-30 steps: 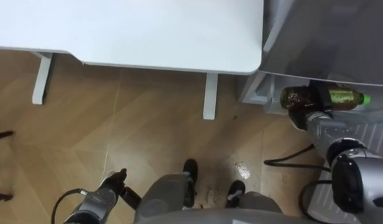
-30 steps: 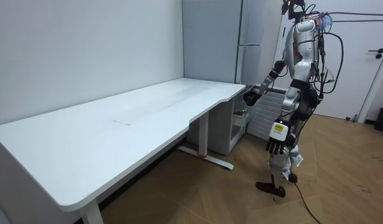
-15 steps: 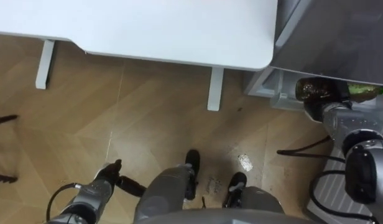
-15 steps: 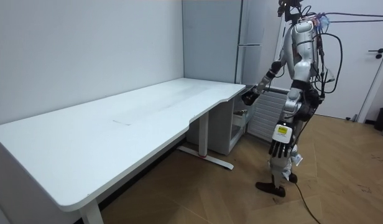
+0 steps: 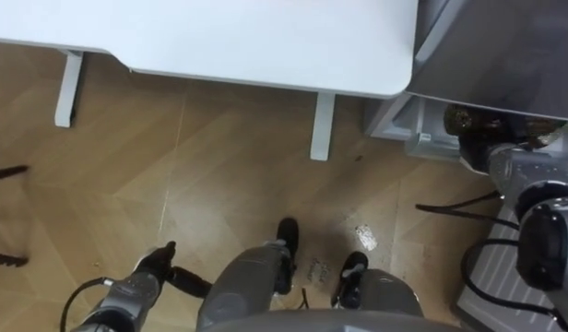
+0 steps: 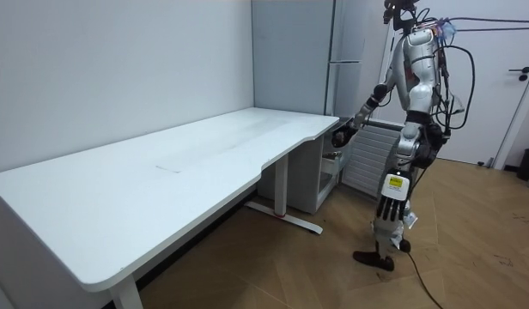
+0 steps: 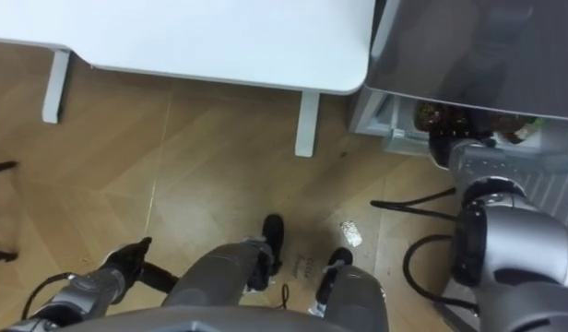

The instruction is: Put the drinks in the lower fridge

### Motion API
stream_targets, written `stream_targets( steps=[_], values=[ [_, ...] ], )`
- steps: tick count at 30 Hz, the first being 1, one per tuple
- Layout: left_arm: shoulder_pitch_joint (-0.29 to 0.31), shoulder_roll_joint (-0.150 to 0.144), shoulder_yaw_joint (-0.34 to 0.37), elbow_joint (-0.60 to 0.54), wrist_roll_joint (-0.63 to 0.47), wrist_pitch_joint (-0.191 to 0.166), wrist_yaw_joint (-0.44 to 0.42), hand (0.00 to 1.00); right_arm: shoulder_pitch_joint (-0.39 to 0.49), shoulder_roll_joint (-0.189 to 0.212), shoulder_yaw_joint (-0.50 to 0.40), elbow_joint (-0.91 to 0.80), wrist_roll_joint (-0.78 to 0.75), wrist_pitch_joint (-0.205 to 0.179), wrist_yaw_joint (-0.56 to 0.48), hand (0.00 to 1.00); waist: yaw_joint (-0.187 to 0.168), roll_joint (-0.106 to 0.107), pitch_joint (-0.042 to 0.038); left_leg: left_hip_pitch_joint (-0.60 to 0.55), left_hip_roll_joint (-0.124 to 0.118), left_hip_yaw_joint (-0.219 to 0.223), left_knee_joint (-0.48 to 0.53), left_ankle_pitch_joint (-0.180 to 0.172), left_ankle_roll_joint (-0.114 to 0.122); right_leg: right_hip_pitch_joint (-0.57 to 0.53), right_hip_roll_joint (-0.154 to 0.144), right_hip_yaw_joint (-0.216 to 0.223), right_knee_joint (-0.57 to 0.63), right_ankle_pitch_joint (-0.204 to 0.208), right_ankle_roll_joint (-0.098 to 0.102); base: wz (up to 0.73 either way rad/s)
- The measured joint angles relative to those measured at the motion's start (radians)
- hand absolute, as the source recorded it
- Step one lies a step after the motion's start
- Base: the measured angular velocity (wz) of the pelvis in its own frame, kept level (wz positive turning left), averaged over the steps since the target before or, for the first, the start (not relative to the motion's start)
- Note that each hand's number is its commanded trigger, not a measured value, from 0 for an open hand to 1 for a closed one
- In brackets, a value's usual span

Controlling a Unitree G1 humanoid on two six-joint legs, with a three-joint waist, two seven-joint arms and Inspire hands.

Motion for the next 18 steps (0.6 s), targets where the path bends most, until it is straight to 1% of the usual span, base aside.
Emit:
stream_targets(
  steps=[5,9,10,12,14,18],
  values=[
    [0.017,0.000,0.000,0.000,0.006,0.001,0.011,0.00,0.000,0.000,-0.009,0.007,0.000,0.000,-0.001,0.00,-0.004,0.001,-0.0007,0.018,0.001,0.004,-0.002,0.001,0.001,0.022,0.000,-0.007,-0.003,0.000,0.000,0.04],
    [0.021,-0.001,0.000,0.000,0.009,0.003,0.024,0.00,0.000,-0.001,-0.009,0.017,0.009,0.000,-0.002,0.00,-0.002,0.009,-0.0060,0.035,0.003,0.007,-0.013,0.004,0.006,0.040,0.004,-0.011,-0.015,0.000,0.001,0.04],
    [0.021,-0.001,0.000,0.000,0.013,0.005,0.024,0.00,0.000,-0.002,-0.009,0.017,0.010,0.000,-0.002,0.00,0.000,0.011,-0.0069,0.036,0.007,0.008,-0.013,0.004,0.006,0.040,0.004,-0.010,-0.016,0.000,0.001,-0.05],
    [0.023,-0.002,0.000,0.000,0.029,0.013,0.025,0.00,0.000,-0.004,-0.009,0.017,0.012,0.000,-0.006,0.00,0.003,0.017,-0.0113,0.040,0.010,0.015,-0.013,0.004,0.006,0.043,0.005,-0.004,-0.015,0.000,0.001,-0.04],
    [0.023,-0.002,0.000,-0.001,0.033,0.022,0.028,0.00,0.001,-0.004,-0.009,0.018,0.025,0.000,-0.012,0.00,0.003,0.020,-0.0129,0.047,0.010,0.017,-0.013,0.004,0.006,0.051,0.006,-0.003,-0.015,0.001,0.001,0.00],
    [0.023,-0.003,0.000,-0.007,0.036,0.023,0.044,0.00,0.001,-0.004,-0.009,0.019,0.038,0.000,-0.020,0.00,0.003,0.021,-0.0140,0.055,0.012,0.029,-0.014,0.004,0.006,0.058,0.006,-0.003,-0.014,0.001,0.001,0.00]
  ],
)
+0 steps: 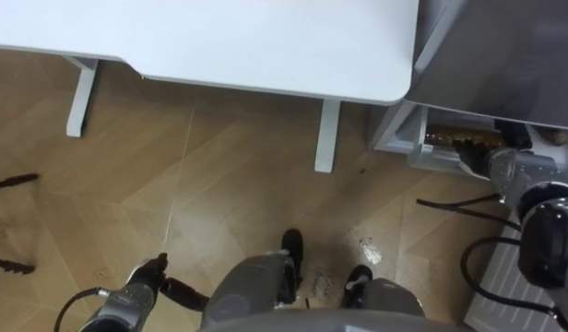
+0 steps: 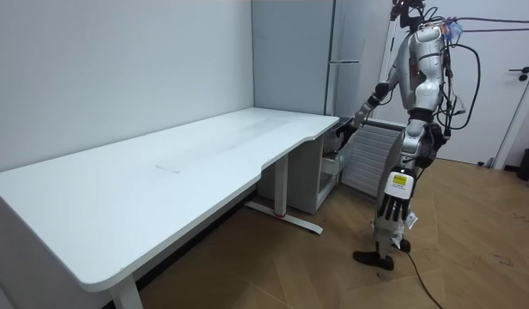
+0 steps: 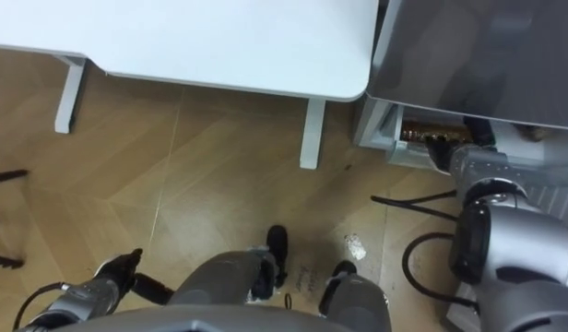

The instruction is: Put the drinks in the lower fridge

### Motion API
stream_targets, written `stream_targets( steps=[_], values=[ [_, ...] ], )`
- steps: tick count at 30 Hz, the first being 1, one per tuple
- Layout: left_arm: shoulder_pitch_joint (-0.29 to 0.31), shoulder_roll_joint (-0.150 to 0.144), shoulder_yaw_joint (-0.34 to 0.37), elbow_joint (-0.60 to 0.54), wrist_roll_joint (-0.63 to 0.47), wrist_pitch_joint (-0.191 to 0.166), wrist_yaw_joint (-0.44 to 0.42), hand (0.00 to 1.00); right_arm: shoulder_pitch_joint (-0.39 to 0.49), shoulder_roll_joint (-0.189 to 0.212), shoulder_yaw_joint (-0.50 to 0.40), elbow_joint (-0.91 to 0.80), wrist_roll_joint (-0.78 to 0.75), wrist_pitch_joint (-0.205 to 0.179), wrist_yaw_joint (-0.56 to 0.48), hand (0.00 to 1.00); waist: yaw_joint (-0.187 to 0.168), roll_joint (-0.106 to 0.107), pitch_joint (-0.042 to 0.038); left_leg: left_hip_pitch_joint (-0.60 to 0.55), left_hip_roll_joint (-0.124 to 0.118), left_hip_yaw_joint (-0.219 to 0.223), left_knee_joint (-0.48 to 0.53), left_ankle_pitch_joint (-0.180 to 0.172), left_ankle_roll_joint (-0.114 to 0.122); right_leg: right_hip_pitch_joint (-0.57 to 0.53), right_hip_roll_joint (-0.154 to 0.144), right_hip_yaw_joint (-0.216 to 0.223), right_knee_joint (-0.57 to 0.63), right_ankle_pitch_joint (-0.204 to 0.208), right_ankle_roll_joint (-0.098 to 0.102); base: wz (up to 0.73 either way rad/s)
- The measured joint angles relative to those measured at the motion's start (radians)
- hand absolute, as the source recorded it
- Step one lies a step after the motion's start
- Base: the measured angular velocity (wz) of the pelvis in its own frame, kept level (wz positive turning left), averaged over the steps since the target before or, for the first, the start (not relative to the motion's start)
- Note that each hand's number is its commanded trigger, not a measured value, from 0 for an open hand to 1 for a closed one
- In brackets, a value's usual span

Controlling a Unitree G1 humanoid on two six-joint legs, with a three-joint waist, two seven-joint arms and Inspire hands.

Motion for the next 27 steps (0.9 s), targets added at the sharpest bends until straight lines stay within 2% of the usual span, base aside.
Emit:
stream_targets(
  steps=[10,12,15,17,18,21,24,27],
  values=[
    [0.017,0.001,0.000,-0.003,0.000,-0.001,-0.007,0.00,0.022,0.000,0.000,0.003,0.002,0.003,0.000,0.00,-0.009,-0.003,-0.0019,0.043,-0.003,0.014,-0.017,0.006,0.006,0.046,-0.005,-0.016,-0.016,-0.002,0.003,0.05],
    [0.032,0.001,0.000,-0.009,0.003,0.003,-0.009,0.00,0.032,0.000,-0.008,0.003,-0.002,0.022,0.008,0.00,-0.021,-0.004,-0.0021,0.058,-0.002,0.029,-0.023,0.006,0.006,0.062,-0.007,-0.018,-0.023,-0.003,0.005,0.04],
    [0.042,0.001,0.010,-0.018,0.018,0.004,-0.011,0.00,0.054,0.000,-0.022,0.003,-0.005,0.028,0.021,0.00,-0.025,-0.009,-0.0049,0.085,-0.002,0.042,-0.034,0.007,0.008,0.088,-0.006,-0.018,-0.036,-0.002,0.007,0.00],
    [0.044,0.002,0.036,-0.038,0.019,0.003,-0.009,0.00,0.080,0.000,-0.020,0.002,-0.011,0.034,0.036,0.00,-0.030,-0.017,-0.0100,0.099,-0.002,0.045,-0.035,0.007,0.008,0.104,-0.006,-0.027,-0.043,-0.002,0.008,0.10],
    [0.047,0.003,0.038,-0.044,0.018,0.002,-0.005,0.00,0.099,0.001,-0.019,0.000,-0.027,0.037,0.045,0.00,-0.033,-0.023,-0.0172,0.105,-0.001,0.058,-0.036,0.007,0.008,0.118,-0.004,-0.029,-0.053,-0.002,0.008,0.10],
    [0.055,0.003,0.039,-0.055,0.018,0.000,-0.005,0.00,0.147,0.002,-0.020,-0.003,-0.042,0.040,0.085,0.00,-0.051,-0.040,-0.0270,0.146,0.001,0.090,-0.047,0.007,0.008,0.163,0.002,-0.030,-0.081,0.000,0.011,0.03],
    [0.068,0.003,0.046,-0.056,0.022,0.000,-0.007,0.00,0.210,0.002,-0.020,-0.011,-0.048,0.029,0.145,0.00,-0.061,-0.057,-0.0393,0.189,0.001,0.091,-0.063,0.006,0.008,0.218,0.017,-0.029,-0.125,0.014,0.010,-0.05],
    [0.096,0.005,0.091,-0.053,0.018,-0.003,-0.014,0.00,0.283,0.003,-0.018,-0.031,-0.101,0.024,0.188,0.00,-0.062,-0.066,-0.0405,0.232,0.010,0.100,-0.076,-0.005,0.003,0.253,0.029,-0.015,-0.146,0.018,0.006,-0.17]
  ],
)
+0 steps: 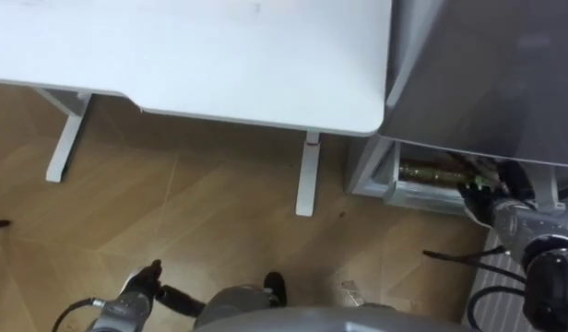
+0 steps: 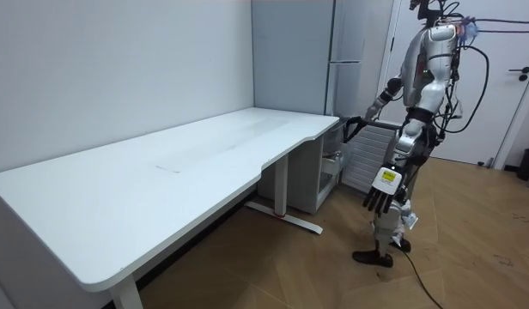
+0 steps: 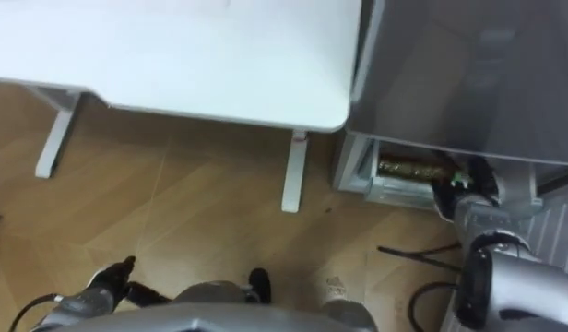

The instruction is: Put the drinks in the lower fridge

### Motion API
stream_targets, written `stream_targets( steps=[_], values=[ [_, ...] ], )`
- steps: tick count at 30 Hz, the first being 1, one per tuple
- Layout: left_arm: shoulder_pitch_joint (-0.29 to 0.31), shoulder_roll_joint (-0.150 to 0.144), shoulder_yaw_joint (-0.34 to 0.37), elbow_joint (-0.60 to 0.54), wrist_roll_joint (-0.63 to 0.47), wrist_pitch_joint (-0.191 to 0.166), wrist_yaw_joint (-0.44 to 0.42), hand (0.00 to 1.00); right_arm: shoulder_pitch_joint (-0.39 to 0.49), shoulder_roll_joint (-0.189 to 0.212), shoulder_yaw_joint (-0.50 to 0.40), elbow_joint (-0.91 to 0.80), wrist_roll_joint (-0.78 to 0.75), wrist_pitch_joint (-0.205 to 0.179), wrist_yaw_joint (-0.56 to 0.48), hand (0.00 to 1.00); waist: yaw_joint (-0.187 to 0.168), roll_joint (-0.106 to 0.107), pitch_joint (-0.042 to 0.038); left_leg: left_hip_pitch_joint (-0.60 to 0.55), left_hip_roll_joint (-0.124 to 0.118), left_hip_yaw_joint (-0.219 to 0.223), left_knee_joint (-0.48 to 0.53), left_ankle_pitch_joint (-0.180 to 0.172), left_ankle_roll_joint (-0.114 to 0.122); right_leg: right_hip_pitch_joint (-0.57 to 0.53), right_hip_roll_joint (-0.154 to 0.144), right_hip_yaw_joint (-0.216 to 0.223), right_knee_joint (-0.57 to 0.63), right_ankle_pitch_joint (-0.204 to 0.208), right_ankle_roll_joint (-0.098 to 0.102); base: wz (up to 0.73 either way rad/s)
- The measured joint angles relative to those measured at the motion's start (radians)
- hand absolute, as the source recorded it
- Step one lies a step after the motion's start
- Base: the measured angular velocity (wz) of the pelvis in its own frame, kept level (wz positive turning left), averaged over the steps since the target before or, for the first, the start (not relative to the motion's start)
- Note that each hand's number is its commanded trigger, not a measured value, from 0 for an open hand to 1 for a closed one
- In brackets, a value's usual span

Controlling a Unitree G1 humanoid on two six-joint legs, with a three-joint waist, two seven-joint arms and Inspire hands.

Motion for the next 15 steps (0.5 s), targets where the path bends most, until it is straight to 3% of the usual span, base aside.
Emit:
stream_targets(
  steps=[4,9,15],
  values=[
    [0.061,0.001,0.064,0.002,0.002,0.000,0.018,0.00,0.098,0.011,0.011,-0.011,-0.032,-0.016,0.031,0.00,0.001,-0.002,0.0026,0.053,0.013,0.019,0.000,-0.018,-0.011,0.055,0.016,0.024,-0.035,0.010,-0.004,-0.26],
    [0.113,-0.005,0.065,0.000,0.058,0.002,0.029,0.00,0.237,0.047,0.079,-0.018,-0.111,-0.023,0.057,0.00,0.010,0.004,0.0099,0.067,0.026,0.034,0.009,-0.032,-0.024,0.070,0.029,0.051,-0.048,0.013,-0.012,-0.14],
    [0.125,-0.020,0.064,0.005,0.065,0.003,0.030,0.00,0.279,0.100,0.129,-0.018,-0.147,-0.023,0.083,0.00,0.002,0.008,0.0137,0.098,0.027,0.040,0.005,-0.043,-0.030,0.094,0.030,0.071,-0.054,0.010,-0.013,-0.11]
  ],
)
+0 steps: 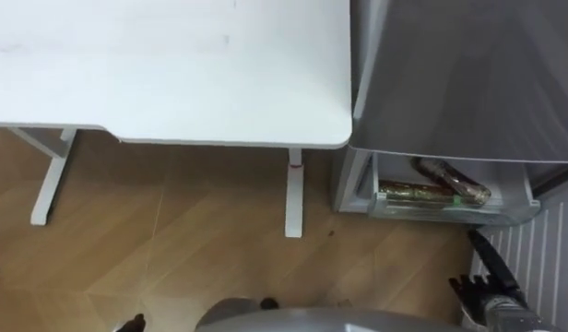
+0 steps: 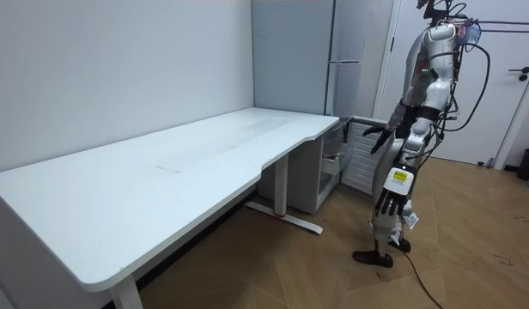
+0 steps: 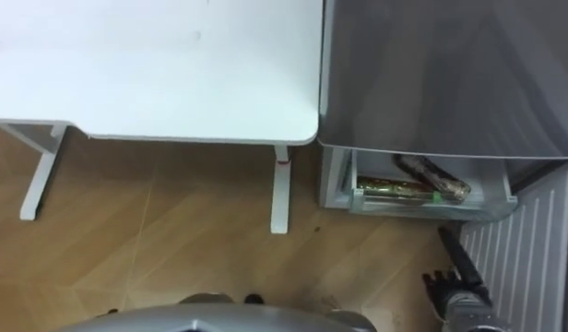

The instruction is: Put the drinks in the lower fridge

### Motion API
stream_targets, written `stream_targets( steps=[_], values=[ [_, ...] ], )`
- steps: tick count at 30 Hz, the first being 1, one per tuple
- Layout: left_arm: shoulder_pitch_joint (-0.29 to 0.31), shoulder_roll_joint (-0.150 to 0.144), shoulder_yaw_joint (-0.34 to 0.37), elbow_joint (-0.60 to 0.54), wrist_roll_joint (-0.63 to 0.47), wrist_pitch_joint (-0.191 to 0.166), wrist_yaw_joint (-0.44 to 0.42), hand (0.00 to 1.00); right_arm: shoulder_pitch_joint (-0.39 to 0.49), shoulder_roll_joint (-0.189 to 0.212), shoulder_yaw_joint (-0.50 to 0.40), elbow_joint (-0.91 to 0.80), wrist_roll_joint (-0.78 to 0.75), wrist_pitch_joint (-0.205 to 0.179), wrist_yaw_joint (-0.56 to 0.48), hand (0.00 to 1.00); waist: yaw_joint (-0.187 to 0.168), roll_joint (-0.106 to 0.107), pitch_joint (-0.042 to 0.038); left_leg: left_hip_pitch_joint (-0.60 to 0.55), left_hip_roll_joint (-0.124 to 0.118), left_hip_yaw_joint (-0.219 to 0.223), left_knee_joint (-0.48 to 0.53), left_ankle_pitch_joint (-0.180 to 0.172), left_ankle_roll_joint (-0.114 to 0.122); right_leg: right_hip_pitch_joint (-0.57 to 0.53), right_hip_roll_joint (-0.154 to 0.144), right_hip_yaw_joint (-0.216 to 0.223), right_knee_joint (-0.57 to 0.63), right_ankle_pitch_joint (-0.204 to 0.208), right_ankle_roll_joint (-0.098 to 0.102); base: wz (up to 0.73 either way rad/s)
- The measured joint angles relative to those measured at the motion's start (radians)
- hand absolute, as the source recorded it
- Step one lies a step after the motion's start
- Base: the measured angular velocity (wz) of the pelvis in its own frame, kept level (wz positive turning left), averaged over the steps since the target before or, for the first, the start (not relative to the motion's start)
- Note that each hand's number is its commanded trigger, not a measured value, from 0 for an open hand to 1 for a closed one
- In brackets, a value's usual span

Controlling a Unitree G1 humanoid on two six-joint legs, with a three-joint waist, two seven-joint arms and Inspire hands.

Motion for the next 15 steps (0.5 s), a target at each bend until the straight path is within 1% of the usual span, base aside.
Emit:
stream_targets(
  steps=[2,5,8,10,14,15],
  values=[
    [0.000,-0.003,0.001,0.000,0.006,0.000,0.003,0.00,0.003,0.015,0.001,0.002,-0.019,0.000,0.009,0.00,-0.008,-0.003,0.0002,0.012,-0.001,-0.002,-0.001,-0.005,-0.001,0.014,0.000,0.003,-0.009,-0.001,0.001,-0.03],
    [-0.001,-0.016,0.001,-0.001,0.020,0.000,0.008,0.00,0.003,0.035,0.009,0.004,-0.028,0.001,0.017,0.00,-0.015,-0.006,0.0001,0.019,-0.002,-0.002,-0.001,-0.012,-0.001,0.019,0.000,0.011,-0.010,-0.002,0.003,-0.08],
    [-0.005,-0.022,0.001,-0.002,0.023,0.001,0.008,0.00,0.009,0.042,0.009,0.008,-0.033,0.005,0.025,0.00,-0.021,-0.010,0.0003,0.020,-0.002,-0.001,0.003,-0.017,-0.002,0.022,0.000,0.015,-0.011,-0.002,0.004,-0.04],
    [-0.005,-0.023,0.001,-0.003,0.024,0.004,0.008,0.00,0.021,0.044,0.011,0.011,-0.036,0.018,0.032,0.00,-0.024,-0.012,0.0019,0.029,-0.002,-0.001,0.005,-0.023,-0.004,0.033,0.001,0.016,-0.011,-0.002,0.004,0.00],
    [-0.006,-0.026,0.000,-0.003,0.023,0.007,0.006,0.00,0.049,0.052,0.032,0.017,-0.100,0.023,0.047,0.00,-0.041,-0.007,0.0023,0.032,0.003,0.000,0.036,-0.047,-0.006,0.046,0.002,0.024,-0.011,-0.013,0.006,-0.05],
    [-0.006,-0.027,0.000,-0.002,0.023,0.009,0.003,0.00,0.057,0.055,0.032,0.017,-0.111,0.024,0.048,0.00,-0.044,-0.005,0.0013,0.034,0.004,0.000,0.043,-0.054,-0.006,0.051,0.003,0.027,-0.011,-0.015,0.007,-0.06]
  ],
)
